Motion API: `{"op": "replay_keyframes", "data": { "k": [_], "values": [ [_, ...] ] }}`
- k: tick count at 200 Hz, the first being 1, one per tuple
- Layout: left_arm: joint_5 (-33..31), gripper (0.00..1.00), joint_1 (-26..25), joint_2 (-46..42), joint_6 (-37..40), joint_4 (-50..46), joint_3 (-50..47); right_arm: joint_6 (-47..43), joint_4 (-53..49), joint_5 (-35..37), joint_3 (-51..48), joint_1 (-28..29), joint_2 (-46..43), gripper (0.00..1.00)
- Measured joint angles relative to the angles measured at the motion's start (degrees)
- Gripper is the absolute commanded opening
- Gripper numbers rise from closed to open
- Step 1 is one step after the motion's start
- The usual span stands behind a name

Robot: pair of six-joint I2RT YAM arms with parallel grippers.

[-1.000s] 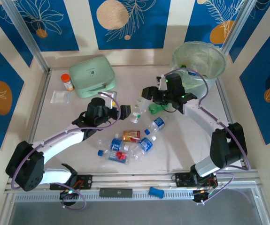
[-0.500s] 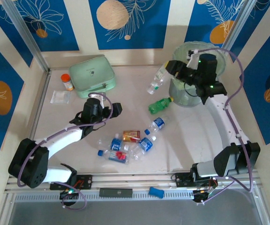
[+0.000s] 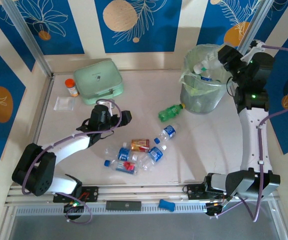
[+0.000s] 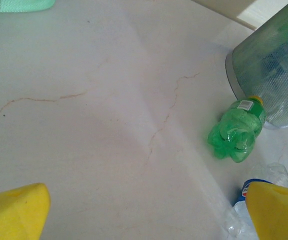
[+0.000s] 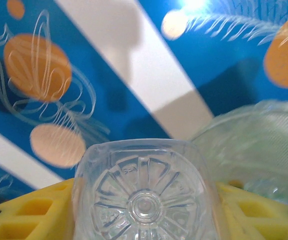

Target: Put the plastic bottles in the bin

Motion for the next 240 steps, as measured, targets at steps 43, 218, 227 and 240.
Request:
{"op": "replay_keyframes", "data": {
  "k": [43, 218, 227, 240],
  "values": [
    [0.6, 1.00, 0.1, 0.5, -1.0, 0.4, 0.0, -0.4, 5.9, 7.6, -1.4, -2.3, 0.3, 0.46],
    [0.5, 1.00, 0.2, -1.7, -1.0, 0.3, -0.7, 1.6, 3.7, 6.2, 4.2, 3.2, 21.0, 0.57],
    [0.5, 1.00, 0.2, -1.7, -1.0, 0.3, -0.9, 1.8, 3.1, 5.9, 4.7, 3.2, 21.4, 0.60],
    [0.5, 1.00, 0.2, -2.0, -1.0, 0.3, -1.3, 1.9, 2.3, 5.7, 5.4, 3.2, 21.7, 0.65]
  ]
}}
